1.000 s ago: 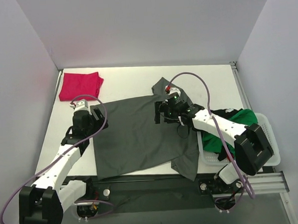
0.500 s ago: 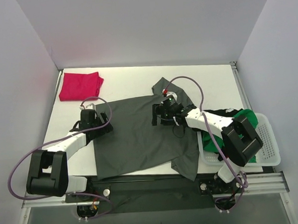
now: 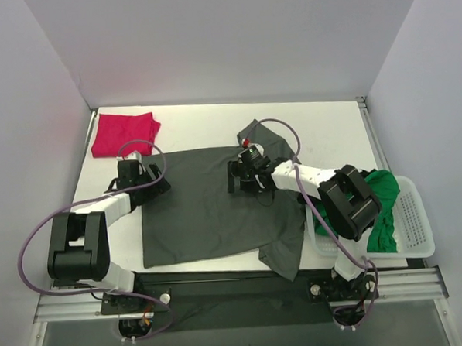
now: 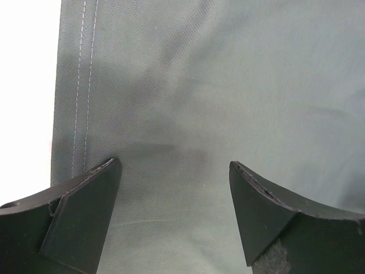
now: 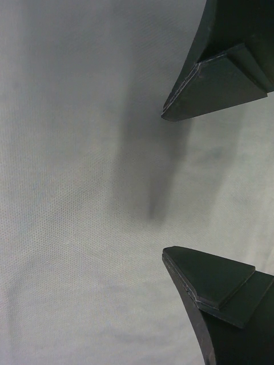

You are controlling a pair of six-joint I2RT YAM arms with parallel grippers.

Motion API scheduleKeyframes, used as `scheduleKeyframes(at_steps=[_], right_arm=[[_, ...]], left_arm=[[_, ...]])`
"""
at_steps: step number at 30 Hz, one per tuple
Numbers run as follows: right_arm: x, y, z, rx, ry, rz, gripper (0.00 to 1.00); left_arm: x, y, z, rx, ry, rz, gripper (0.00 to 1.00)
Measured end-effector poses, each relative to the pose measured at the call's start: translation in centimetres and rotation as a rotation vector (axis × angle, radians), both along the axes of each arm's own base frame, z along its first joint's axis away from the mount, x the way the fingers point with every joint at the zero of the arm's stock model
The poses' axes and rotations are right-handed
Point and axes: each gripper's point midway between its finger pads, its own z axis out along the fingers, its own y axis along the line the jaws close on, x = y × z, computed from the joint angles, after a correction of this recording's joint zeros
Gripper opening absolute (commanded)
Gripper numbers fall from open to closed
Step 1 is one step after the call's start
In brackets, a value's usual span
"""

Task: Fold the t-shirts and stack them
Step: Grap the side of the flattened tshirt closest away from the robot with both arms

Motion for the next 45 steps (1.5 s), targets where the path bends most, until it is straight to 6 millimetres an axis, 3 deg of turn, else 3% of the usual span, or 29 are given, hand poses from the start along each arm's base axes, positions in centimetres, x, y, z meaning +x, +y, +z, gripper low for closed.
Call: scheduleKeyframes(at_steps=[17,23,26,32,35,39,42,45], right_arm=[[5.3,0.3,-0.1,0.075,0.053,-0.049,0.96],[6.0,0.9,0.6,0.099,0.060,-0.011,0.94],[6.0,1.2,1.0,0.098,0.050,0.009,0.95],[4.6,1.3,3.3,0.099,0.020,0.034,0.95],[2.6,1.3,5.1,0.101,-0.013,0.053,0.95],[-0.4,1.1,6.0,0.089,-0.030,0.071,0.95],[-2.8,0.3,5.1,0.055,-0.014,0.077,0.95],[-4.4,-1.0,3.9,0.018,0.006,0.058,0.95]], left_arm=[[4.6,0.3,0.2,0.017,-0.015,0.021,0.88],[5.0,0.6,0.7,0.054,-0.010,0.035,0.88],[4.6,0.3,1.8,0.093,-0.021,0.036,0.88],[3.6,-1.1,7.2,0.134,-0.146,0.012,0.88],[2.5,-1.5,8.3,0.143,-0.175,0.003,0.88],[-0.6,-1.5,6.1,0.160,-0.120,-0.008,0.88],[-3.8,-1.2,3.6,0.169,-0.046,-0.011,0.88],[-5.8,-1.1,2.6,0.170,-0.014,-0.012,0.88]])
